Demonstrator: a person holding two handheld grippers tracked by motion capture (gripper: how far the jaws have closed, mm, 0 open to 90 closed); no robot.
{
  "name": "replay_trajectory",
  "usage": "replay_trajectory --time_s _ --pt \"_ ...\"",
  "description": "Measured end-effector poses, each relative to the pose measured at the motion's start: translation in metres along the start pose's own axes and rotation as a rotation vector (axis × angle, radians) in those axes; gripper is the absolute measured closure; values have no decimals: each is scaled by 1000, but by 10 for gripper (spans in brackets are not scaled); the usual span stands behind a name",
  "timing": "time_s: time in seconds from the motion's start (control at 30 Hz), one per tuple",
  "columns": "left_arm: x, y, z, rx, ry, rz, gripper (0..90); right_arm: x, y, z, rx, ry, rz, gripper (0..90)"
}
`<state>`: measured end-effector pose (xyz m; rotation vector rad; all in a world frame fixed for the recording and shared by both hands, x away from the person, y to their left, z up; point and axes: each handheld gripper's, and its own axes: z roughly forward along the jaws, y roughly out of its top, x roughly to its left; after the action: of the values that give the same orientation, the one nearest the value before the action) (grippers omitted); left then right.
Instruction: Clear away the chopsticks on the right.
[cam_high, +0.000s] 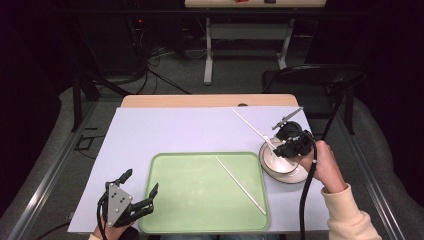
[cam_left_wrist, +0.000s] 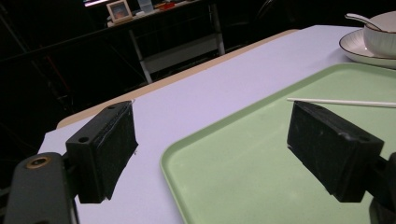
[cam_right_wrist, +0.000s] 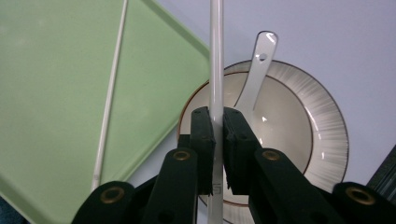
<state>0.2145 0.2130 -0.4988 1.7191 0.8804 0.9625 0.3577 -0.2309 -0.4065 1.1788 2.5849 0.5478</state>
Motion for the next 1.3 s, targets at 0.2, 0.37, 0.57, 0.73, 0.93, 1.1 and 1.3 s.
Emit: replay_trajectory --time_s 0.2,0.37,0.57,0.73,0.93,1.1,1.3 --pt "0 0 0 -2 1 -3 154 15 -5 11 32 24 -14 838" --pt "0 0 0 -4 1 -3 153 25 -7 19 46 31 -21 837" --pt "0 0 -1 -6 0 -3 154 41 -9 31 82 44 -33 837" --pt "0 0 0 -6 0 -2 154 50 -12 41 99 54 -29 837" --pt "0 0 0 -3 -4 3 153 57 -17 59 141 78 -14 836" --pt "-1 0 0 -2 -3 7 153 63 -21 74 186 87 4 836" --pt "-1 1 0 -7 -2 1 153 63 -26 88 223 93 21 835"
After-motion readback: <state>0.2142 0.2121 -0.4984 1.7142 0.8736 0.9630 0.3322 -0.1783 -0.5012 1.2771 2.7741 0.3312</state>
